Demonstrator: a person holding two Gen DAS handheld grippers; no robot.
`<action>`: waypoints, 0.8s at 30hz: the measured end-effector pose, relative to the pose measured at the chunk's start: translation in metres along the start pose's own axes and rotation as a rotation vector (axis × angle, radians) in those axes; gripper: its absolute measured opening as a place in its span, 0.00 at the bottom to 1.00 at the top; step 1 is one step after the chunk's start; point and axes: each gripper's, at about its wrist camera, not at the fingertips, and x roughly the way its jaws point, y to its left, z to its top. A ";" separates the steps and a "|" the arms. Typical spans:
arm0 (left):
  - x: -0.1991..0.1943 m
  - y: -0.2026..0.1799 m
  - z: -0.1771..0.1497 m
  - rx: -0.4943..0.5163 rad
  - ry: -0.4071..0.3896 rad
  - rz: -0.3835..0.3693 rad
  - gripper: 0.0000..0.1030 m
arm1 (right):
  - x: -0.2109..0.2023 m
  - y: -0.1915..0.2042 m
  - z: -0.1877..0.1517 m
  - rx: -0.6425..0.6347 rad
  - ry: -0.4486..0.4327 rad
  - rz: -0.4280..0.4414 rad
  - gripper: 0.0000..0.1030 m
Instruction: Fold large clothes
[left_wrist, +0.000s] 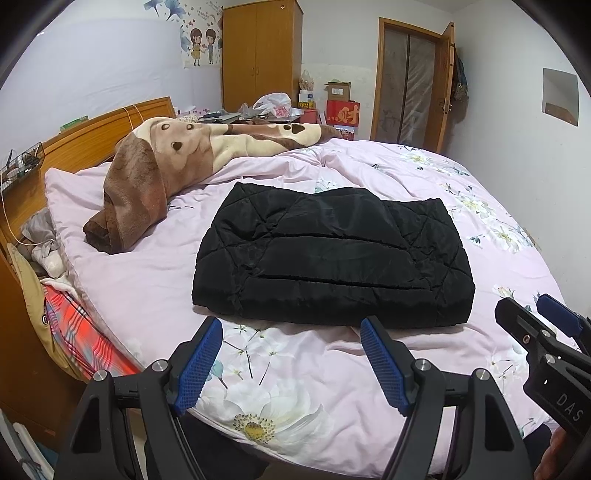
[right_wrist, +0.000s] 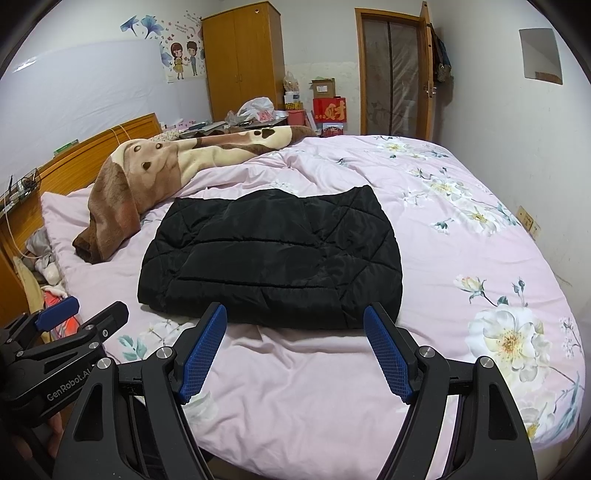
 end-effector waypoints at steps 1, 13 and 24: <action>-0.001 0.000 0.000 -0.001 -0.001 0.000 0.75 | 0.000 0.000 0.000 0.000 0.001 0.001 0.74; 0.000 0.000 0.000 -0.005 0.002 0.002 0.75 | 0.000 0.002 0.000 0.002 0.005 -0.001 0.74; 0.001 0.004 -0.001 -0.015 0.011 0.000 0.80 | -0.001 0.002 0.000 0.004 0.008 -0.003 0.74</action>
